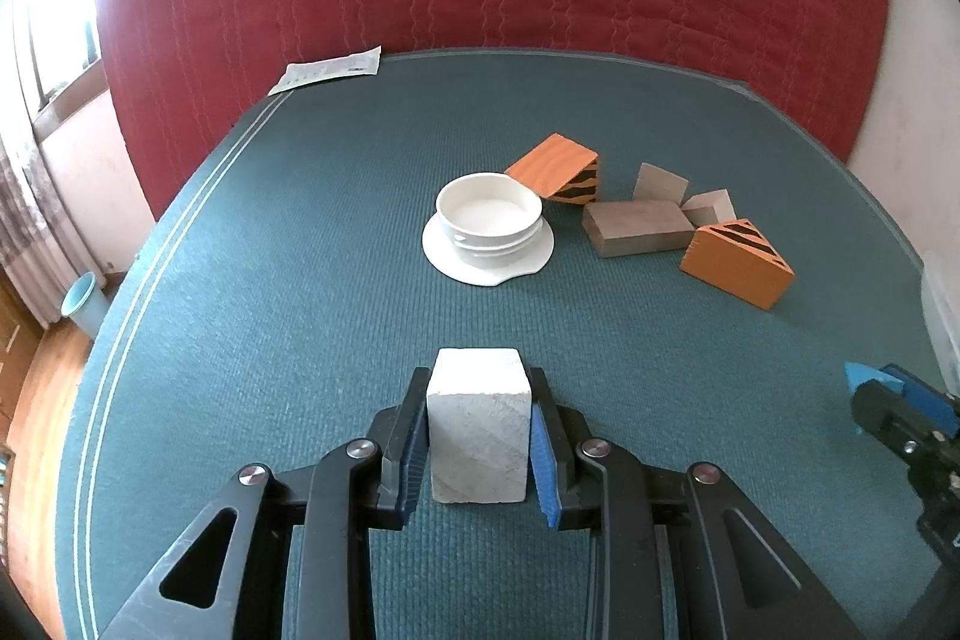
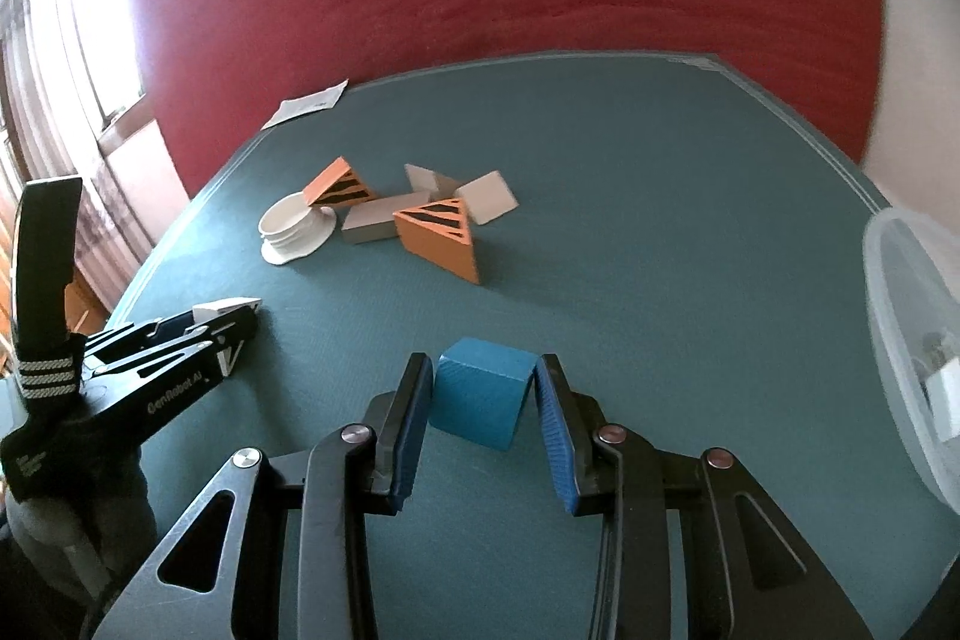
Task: Organize rigid objects
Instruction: 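Grasp the blue triangular block with the right tool while the left tool holds the white block, then carry the blue block into the clear bowl with the right tool while the left tool carries the white block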
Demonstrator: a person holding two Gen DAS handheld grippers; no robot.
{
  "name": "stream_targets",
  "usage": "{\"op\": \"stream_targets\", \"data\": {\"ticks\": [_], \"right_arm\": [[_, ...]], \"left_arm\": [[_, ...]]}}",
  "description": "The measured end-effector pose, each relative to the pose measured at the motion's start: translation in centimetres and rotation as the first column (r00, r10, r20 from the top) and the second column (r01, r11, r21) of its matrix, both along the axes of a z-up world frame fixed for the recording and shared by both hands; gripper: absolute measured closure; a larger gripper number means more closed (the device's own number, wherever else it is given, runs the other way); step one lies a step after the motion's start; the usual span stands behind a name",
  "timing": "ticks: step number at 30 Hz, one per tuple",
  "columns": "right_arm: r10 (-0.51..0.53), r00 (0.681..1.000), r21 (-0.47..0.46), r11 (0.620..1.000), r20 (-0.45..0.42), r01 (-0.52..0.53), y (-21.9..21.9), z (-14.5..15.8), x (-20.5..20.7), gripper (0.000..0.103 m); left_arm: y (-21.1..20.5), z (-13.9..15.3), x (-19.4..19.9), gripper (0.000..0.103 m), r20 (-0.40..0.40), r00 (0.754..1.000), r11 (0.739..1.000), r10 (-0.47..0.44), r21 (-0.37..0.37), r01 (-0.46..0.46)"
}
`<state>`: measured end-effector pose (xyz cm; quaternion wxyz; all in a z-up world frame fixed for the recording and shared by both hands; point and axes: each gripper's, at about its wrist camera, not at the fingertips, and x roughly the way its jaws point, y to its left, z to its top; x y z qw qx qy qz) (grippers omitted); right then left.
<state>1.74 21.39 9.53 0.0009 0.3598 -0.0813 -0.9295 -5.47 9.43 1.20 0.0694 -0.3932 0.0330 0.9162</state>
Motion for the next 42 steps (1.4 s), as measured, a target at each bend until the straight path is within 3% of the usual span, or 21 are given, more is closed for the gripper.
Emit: {"op": "stream_targets", "data": {"ticks": [16, 34, 42], "right_arm": [[-0.111, 0.993, 0.019, 0.994, -0.035, 0.112, 5.1, 0.8, 3.1, 0.066], [-0.211, 0.974, 0.041, 0.976, -0.085, 0.215, 10.4, 1.6, 6.2, 0.066], [-0.306, 0.946, 0.039, 0.95, -0.105, 0.311, 13.9, 2.1, 8.5, 0.066]], "left_arm": [[1.4, 0.4, 0.9, 0.072, 0.005, 0.999, 0.999, -0.033, -0.007, 0.033], [6.6, 1.8, 3.0, 0.072, 0.0, 0.994, 0.994, -0.108, -0.018, 0.108], [10.3, 2.2, 3.6, 0.072, 0.0, 0.984, 0.984, -0.175, -0.034, 0.175]]}}
